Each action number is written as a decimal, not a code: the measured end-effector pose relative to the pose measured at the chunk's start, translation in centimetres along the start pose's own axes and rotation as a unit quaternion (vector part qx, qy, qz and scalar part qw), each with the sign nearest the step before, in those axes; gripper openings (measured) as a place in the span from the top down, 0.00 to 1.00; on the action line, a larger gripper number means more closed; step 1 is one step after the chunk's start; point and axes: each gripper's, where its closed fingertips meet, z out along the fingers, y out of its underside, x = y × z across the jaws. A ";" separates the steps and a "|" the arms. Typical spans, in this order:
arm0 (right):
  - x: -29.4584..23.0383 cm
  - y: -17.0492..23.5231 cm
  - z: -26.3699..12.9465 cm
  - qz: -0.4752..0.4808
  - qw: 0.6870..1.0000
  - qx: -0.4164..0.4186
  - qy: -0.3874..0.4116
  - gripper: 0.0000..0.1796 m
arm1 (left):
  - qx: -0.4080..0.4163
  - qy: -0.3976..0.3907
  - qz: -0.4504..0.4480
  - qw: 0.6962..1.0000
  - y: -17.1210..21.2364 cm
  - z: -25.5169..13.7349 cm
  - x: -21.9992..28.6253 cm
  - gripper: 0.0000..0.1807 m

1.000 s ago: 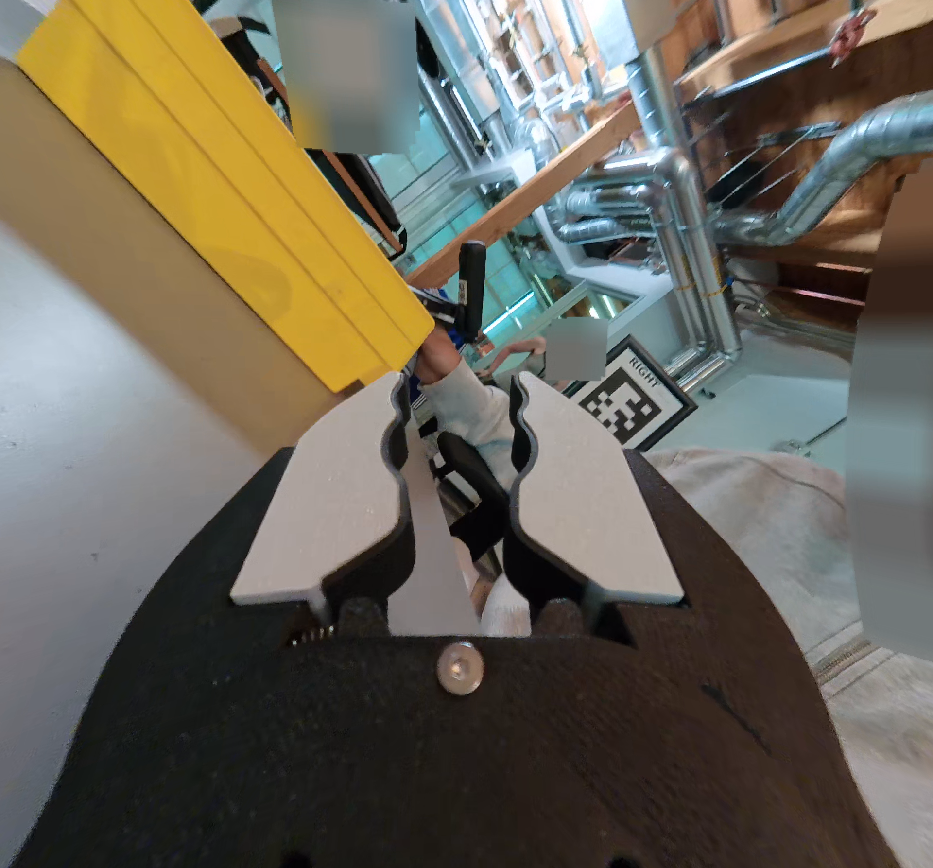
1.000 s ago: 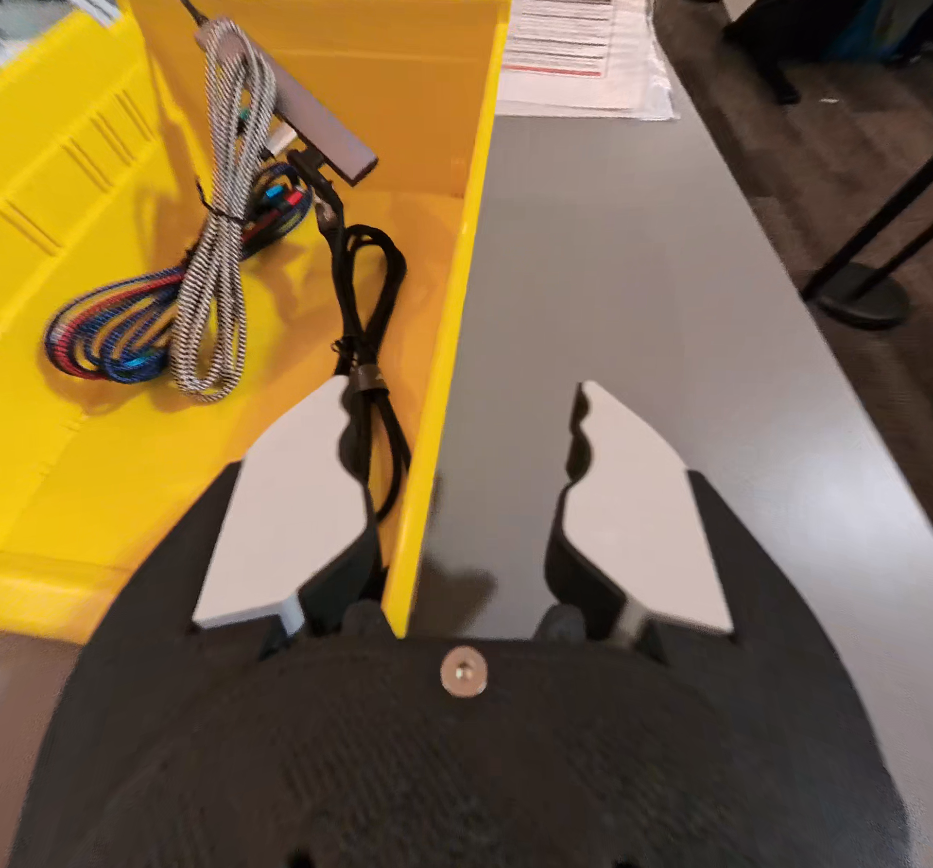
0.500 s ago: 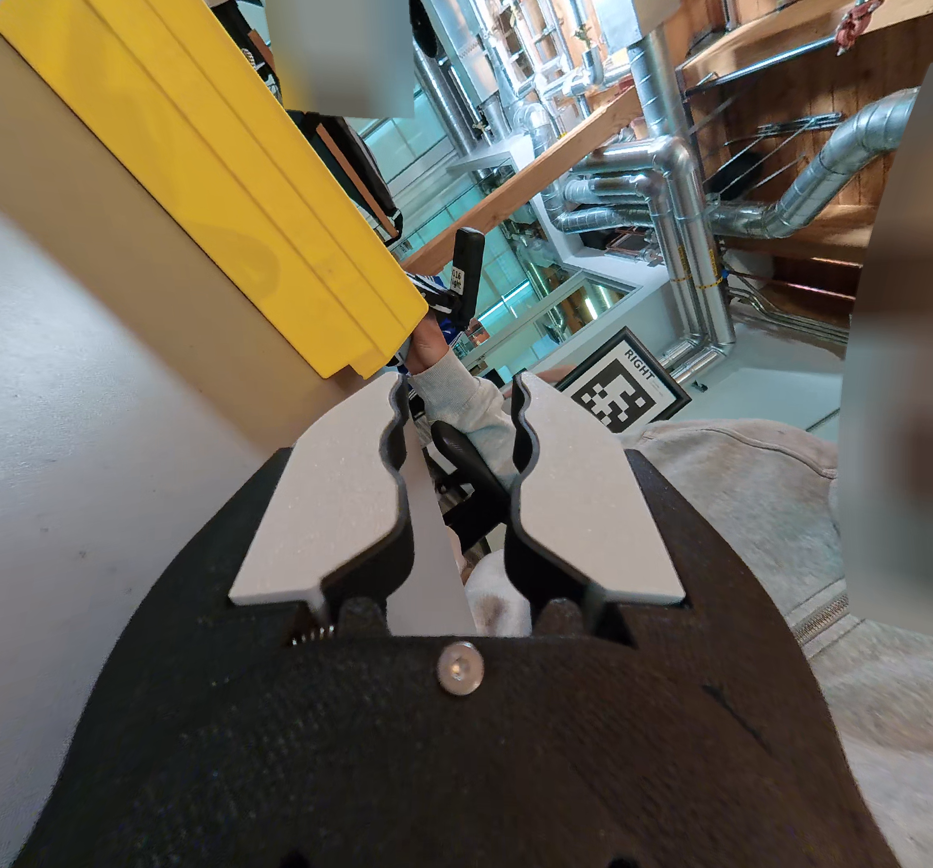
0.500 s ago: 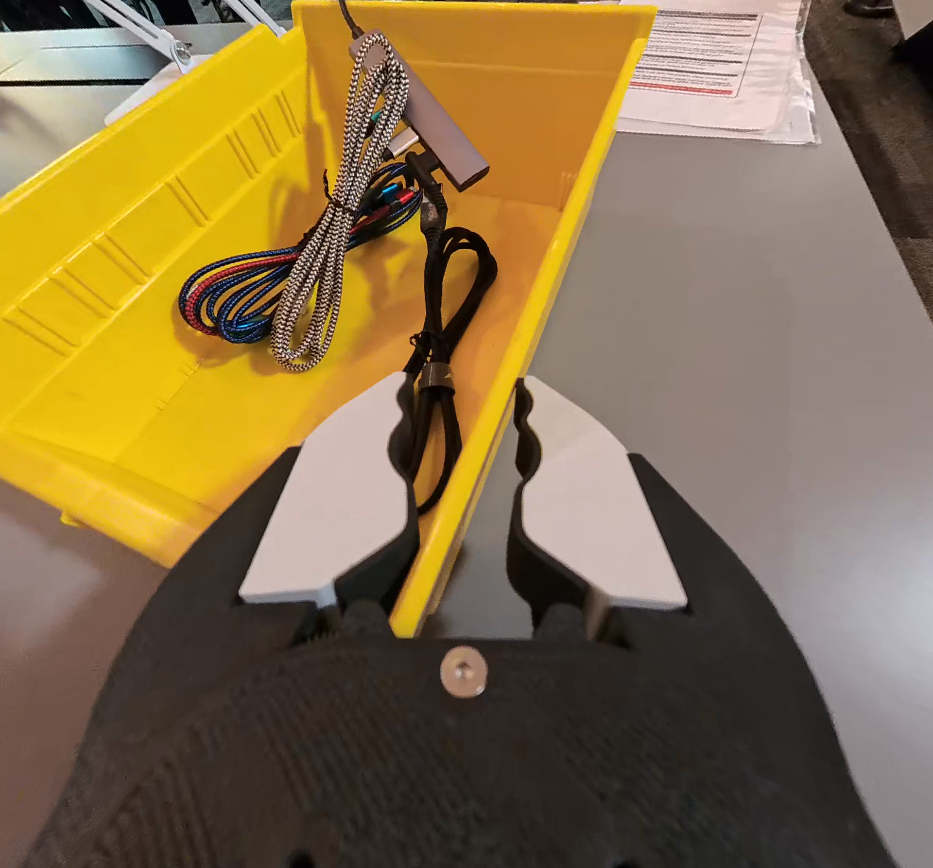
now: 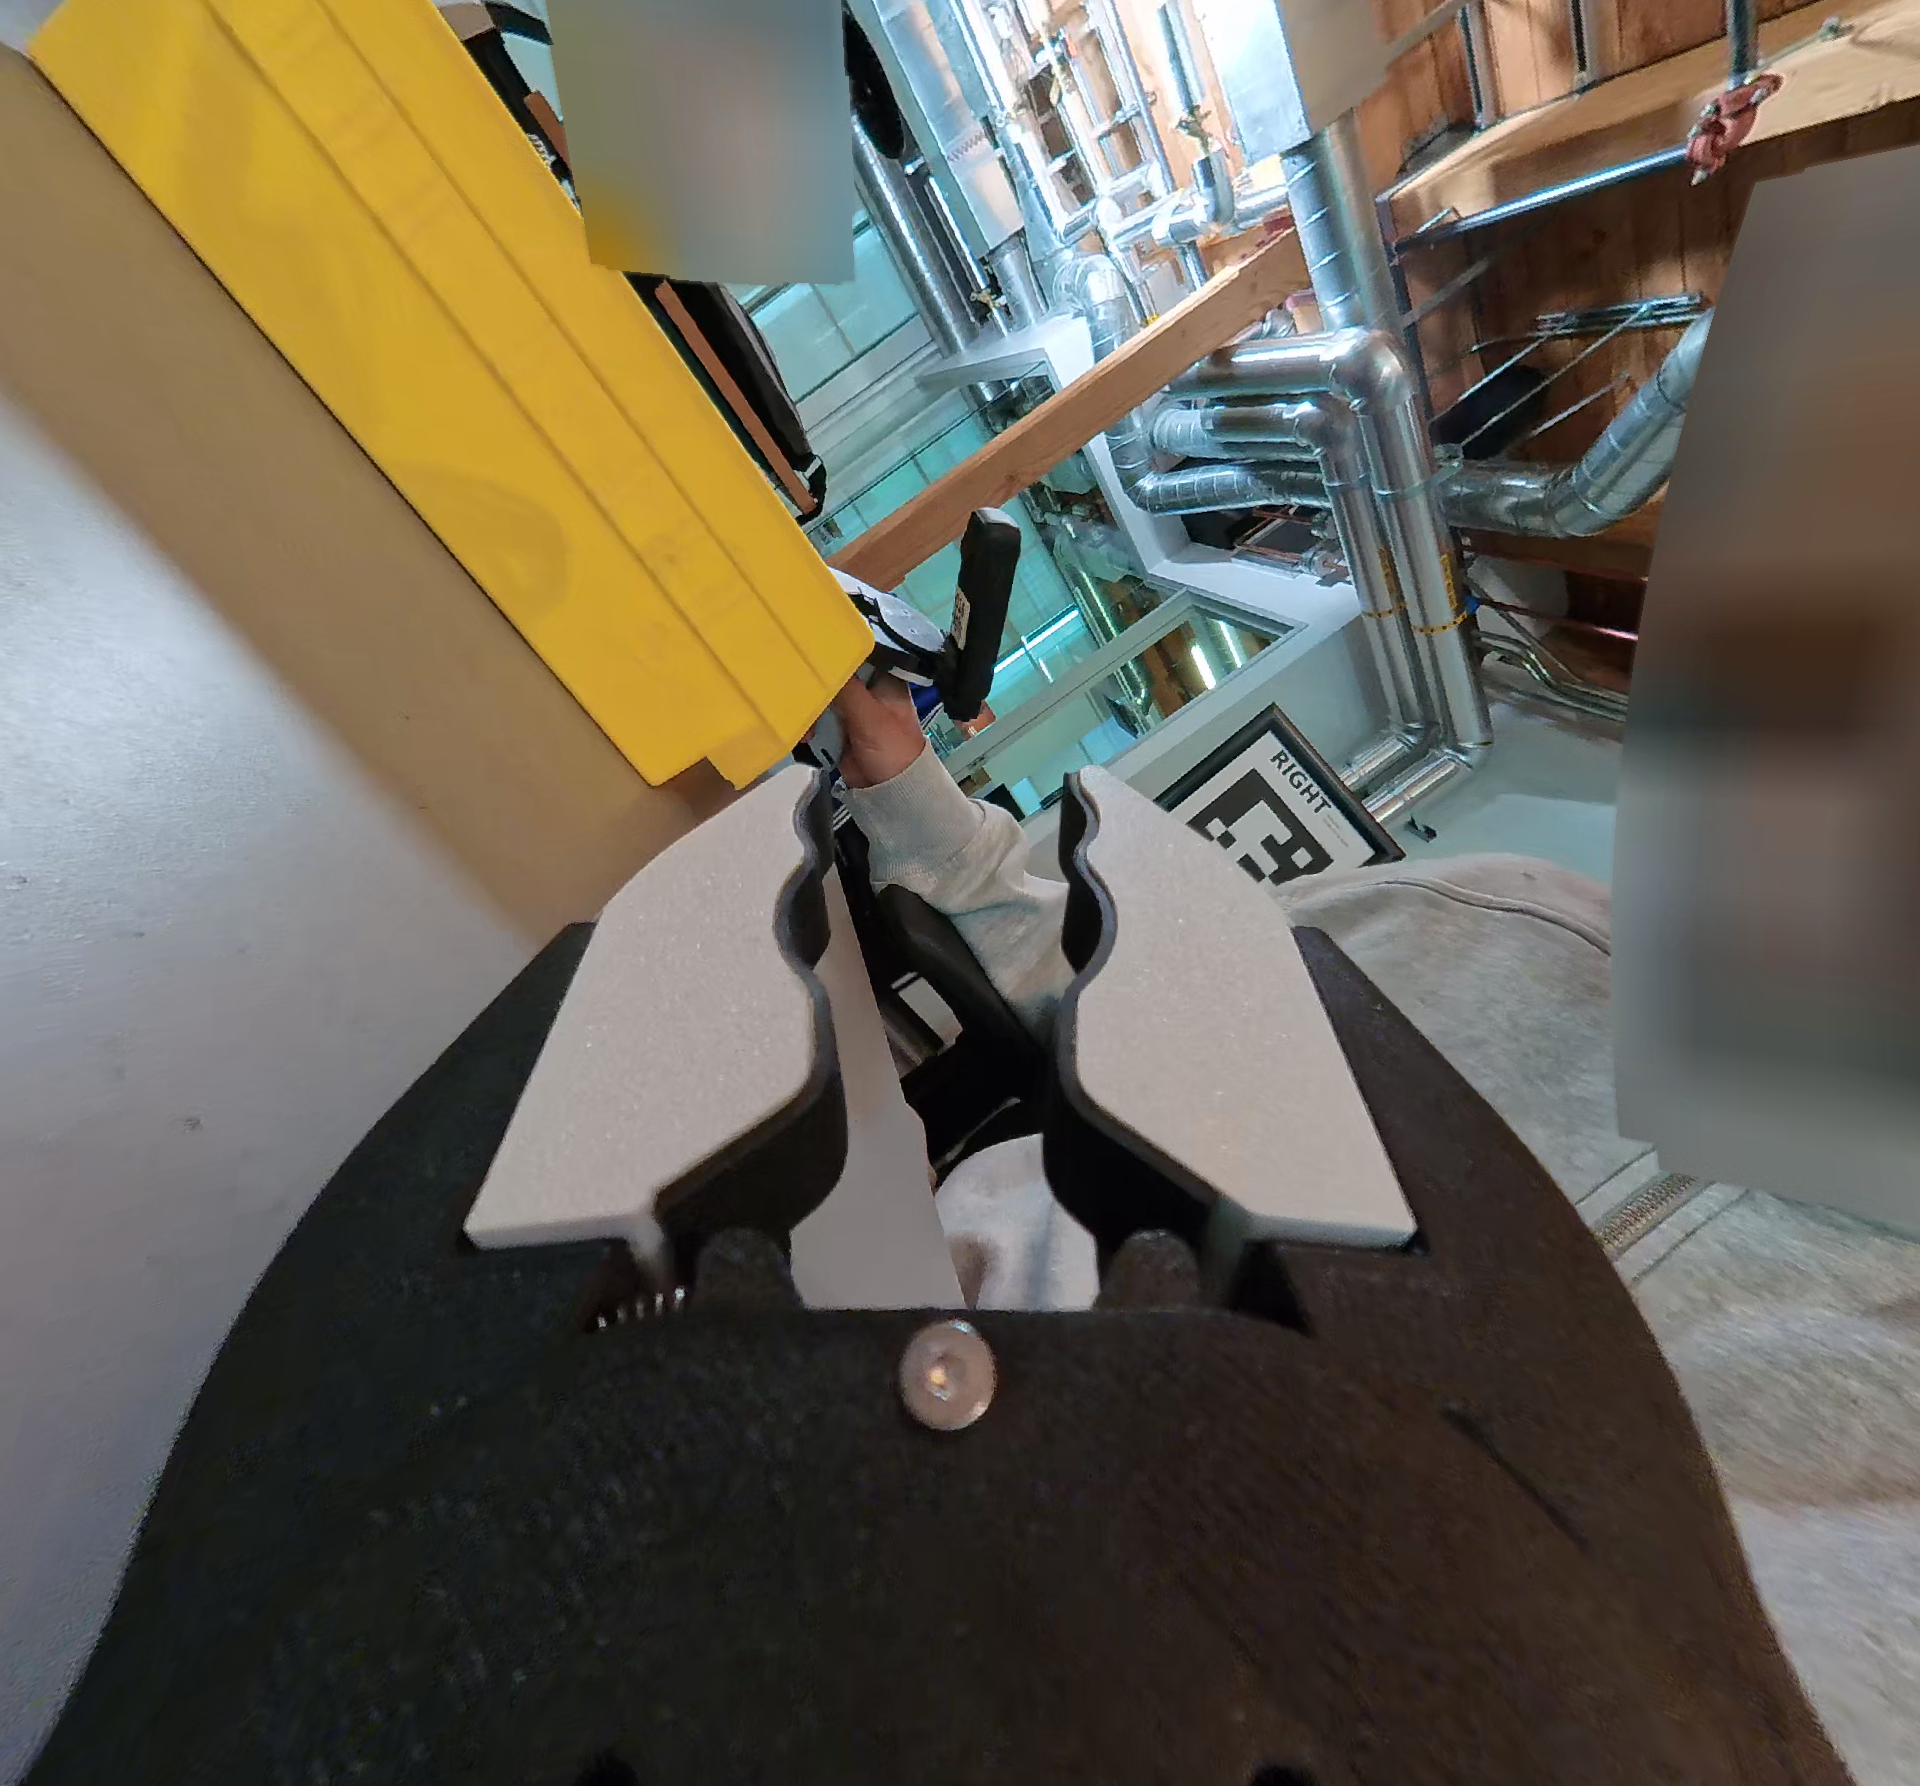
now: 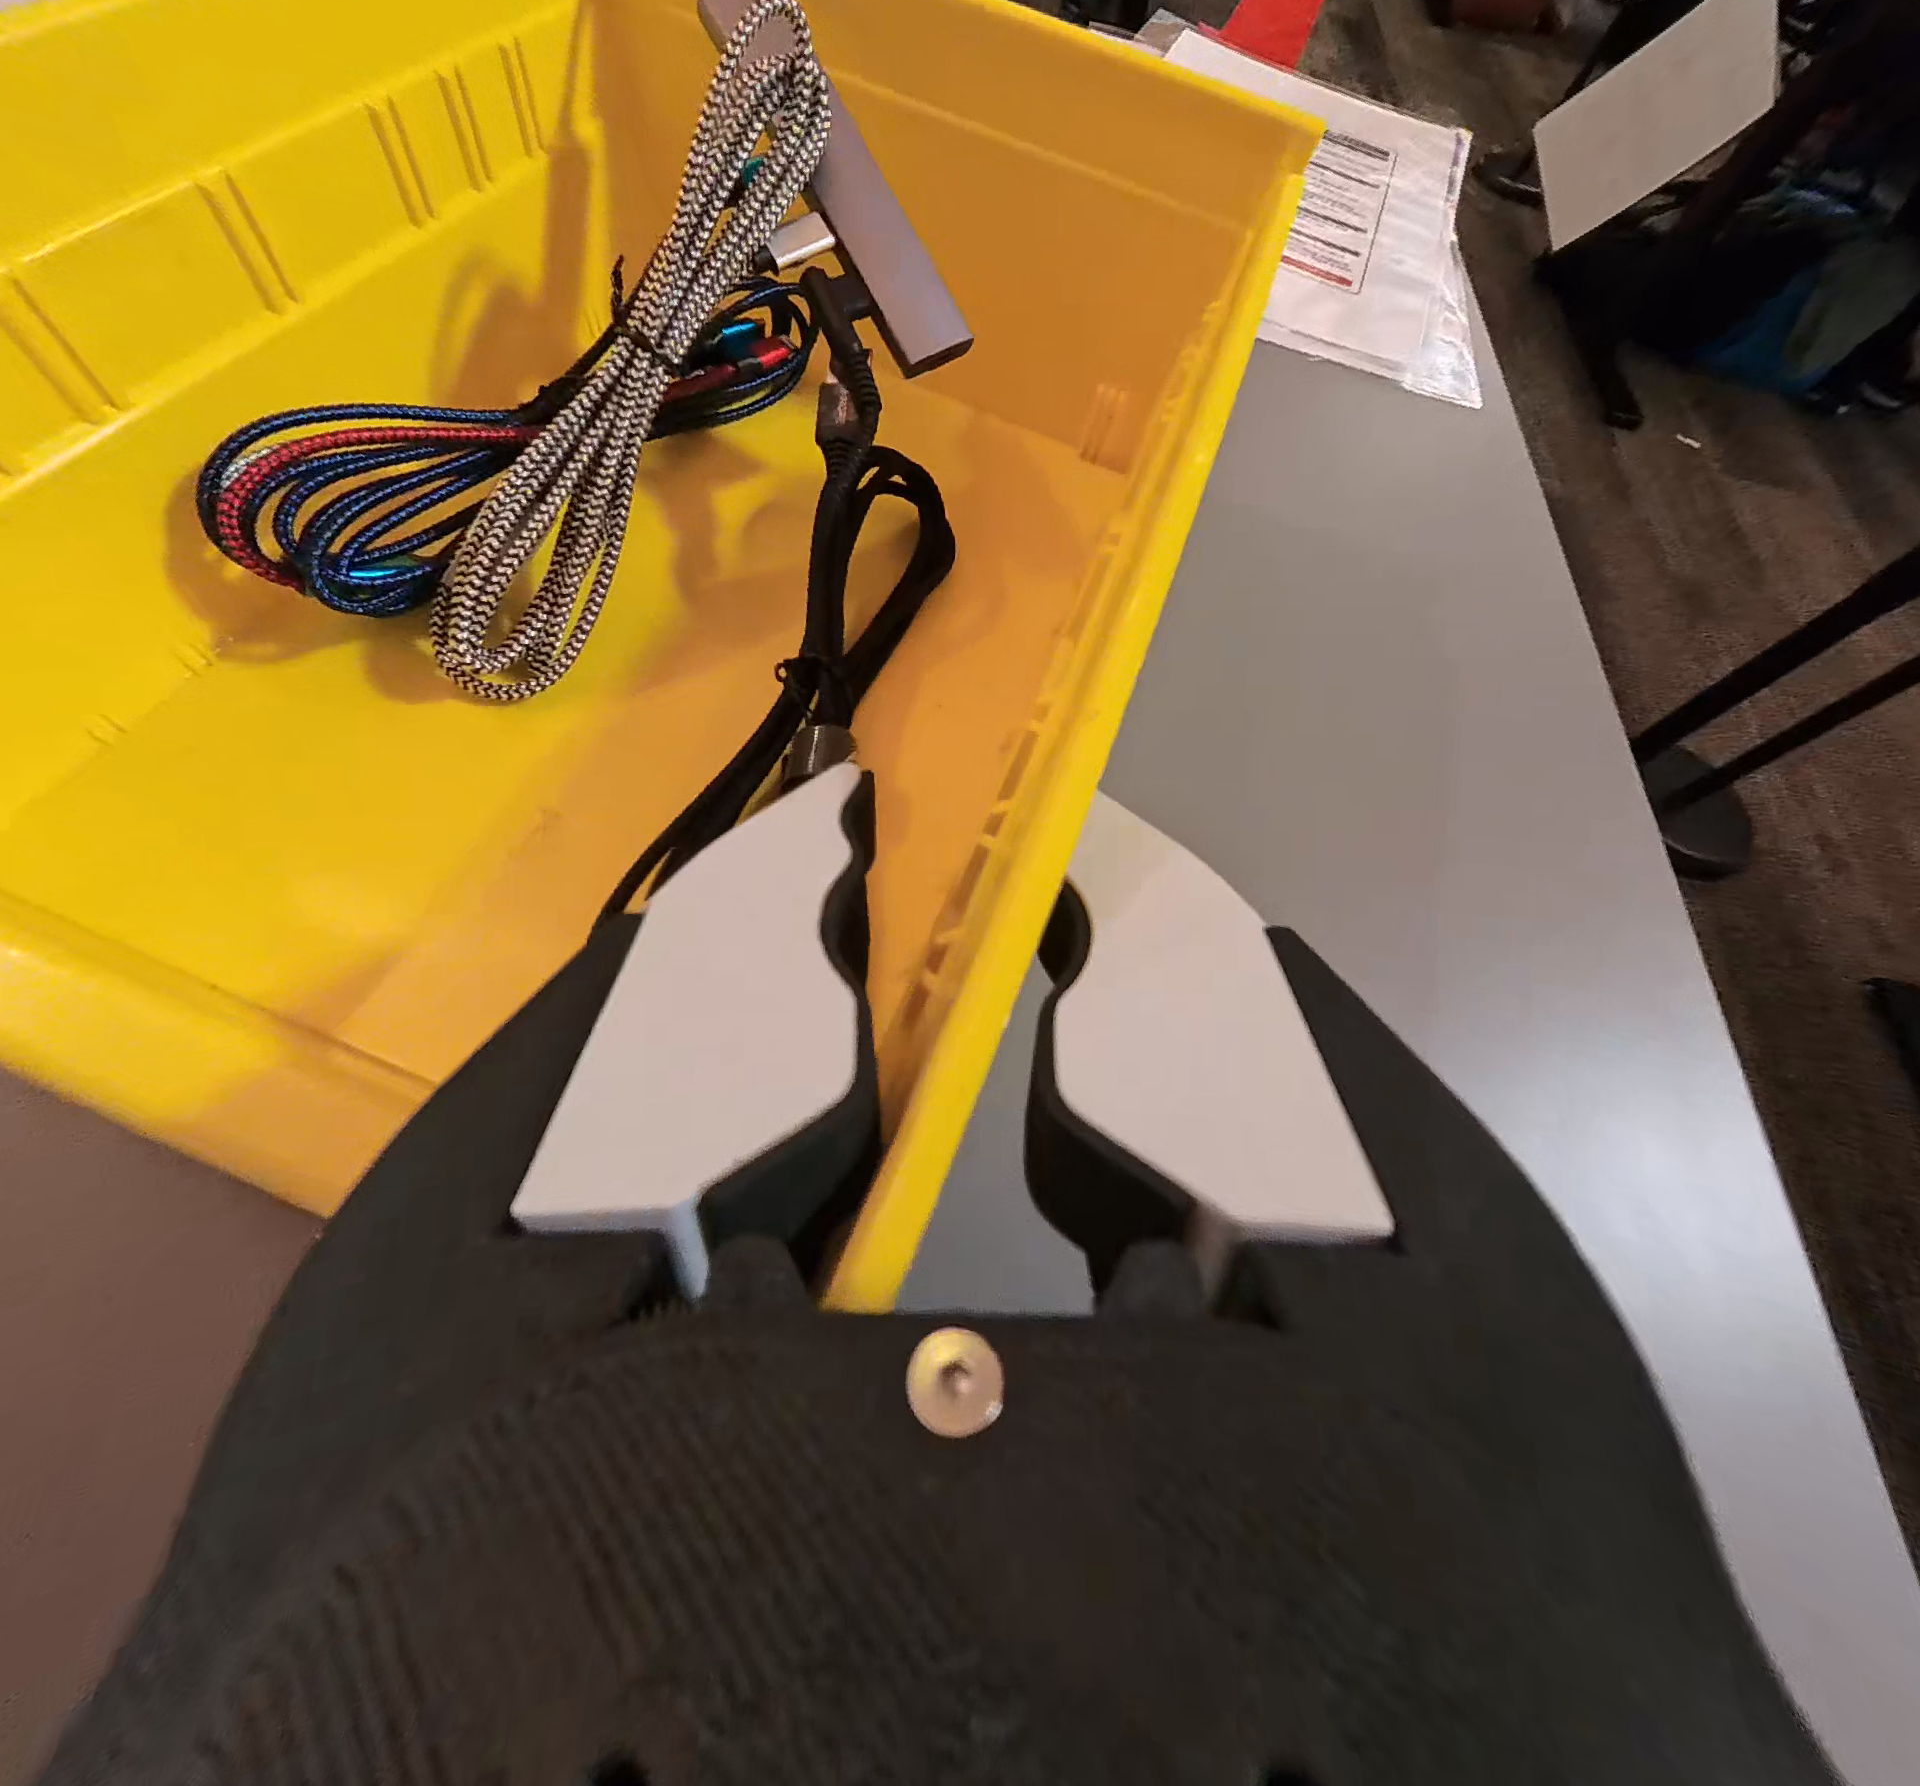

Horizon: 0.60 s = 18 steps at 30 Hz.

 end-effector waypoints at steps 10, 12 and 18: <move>-0.3 0.1 0.0 0.019 1.000 -0.004 -0.020 0.83 | 0.008 0.004 -0.007 1.000 -0.2 -0.2 0.0 0.76; 0.0 0.2 0.0 0.014 1.000 -0.007 -0.008 0.81 | 0.005 0.002 -0.005 1.000 -0.2 -0.1 0.0 0.76; 0.9 -1.4 -1.1 -0.131 0.986 0.006 0.102 0.73 | 0.000 -0.005 0.001 1.000 0.0 -0.1 -0.1 0.76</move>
